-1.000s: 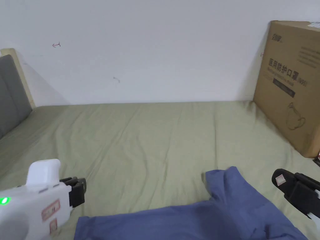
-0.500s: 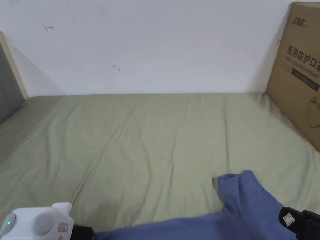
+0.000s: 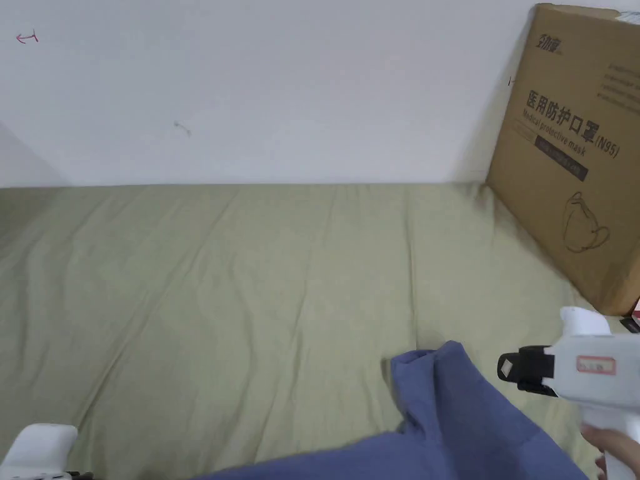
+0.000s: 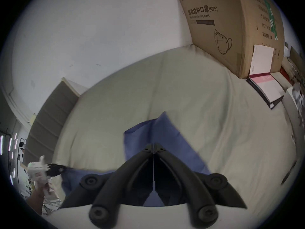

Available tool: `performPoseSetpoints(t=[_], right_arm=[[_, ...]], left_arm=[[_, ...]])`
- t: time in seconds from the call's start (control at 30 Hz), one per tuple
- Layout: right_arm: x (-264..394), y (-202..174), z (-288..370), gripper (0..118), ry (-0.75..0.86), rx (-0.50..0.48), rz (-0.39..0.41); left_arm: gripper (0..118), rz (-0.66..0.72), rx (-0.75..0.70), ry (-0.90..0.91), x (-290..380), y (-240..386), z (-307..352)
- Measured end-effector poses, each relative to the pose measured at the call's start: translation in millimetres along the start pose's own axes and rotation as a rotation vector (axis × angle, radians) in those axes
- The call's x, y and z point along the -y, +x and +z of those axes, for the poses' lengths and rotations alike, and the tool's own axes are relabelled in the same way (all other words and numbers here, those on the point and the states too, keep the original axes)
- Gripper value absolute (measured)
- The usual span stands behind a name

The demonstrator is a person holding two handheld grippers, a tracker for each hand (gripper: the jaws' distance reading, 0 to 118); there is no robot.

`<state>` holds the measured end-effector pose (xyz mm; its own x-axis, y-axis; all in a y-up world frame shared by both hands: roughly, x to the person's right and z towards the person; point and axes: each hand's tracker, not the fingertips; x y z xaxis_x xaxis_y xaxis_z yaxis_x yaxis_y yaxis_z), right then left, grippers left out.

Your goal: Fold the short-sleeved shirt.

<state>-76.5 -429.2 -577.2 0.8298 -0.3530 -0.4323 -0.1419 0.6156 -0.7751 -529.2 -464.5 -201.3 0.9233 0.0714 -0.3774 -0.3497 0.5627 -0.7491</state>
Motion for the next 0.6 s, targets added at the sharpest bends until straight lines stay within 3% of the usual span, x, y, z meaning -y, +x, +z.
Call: performPoseSetpoints(t=[0.07, 0.1, 0.13, 0.17, 0.23, 0.3, 0.4, 0.47, 0.5, 0.53, 0.6], right_arm=[[-20, 5, -31, 6, -0.080, 0.088, 0.053], [-26, 7, -43, 29, -0.103, 0.124, 0.083], [-32, 10, -59, 76, -0.167, 0.159, 0.099], [-34, 13, -75, 98, -0.252, 0.184, 0.100], [-33, 22, -100, 101, -0.377, 0.198, 0.076], [-23, 28, -116, 101, -0.452, 0.226, 0.082], [-6, 24, -122, 98, -0.452, 0.258, 0.181], [1, 13, -108, 70, -0.358, 0.255, 0.203], [4, 10, -102, 47, -0.352, 0.244, 0.203], [5, 8, -96, 0, -0.336, 0.236, 0.214], [7, 5, -83, 0, -0.318, 0.205, 0.247]], left_arm=[[3, 0.037, 0.000, 0.032, -5, -2, 12], [3, 0.045, 0.000, 0.047, -5, -2, 19], [3, 0.054, 0.004, 0.059, -4, -2, 25], [3, 0.057, 0.012, 0.064, -7, 0, 31], [3, 0.053, 0.023, 0.065, -7, 1, 37], [3, 0.044, 0.020, 0.062, -9, 3, 39], [3, 0.054, 0.024, 0.054, -9, 1, 40], [3, 0.069, 0.022, 0.042, -10, -2, 36], [3, 0.071, 0.021, 0.038, -9, -3, 34], [3, 0.072, 0.019, 0.033, -9, -4, 32], [3, 0.078, 0.014, 0.018, -9, -6, 24]])
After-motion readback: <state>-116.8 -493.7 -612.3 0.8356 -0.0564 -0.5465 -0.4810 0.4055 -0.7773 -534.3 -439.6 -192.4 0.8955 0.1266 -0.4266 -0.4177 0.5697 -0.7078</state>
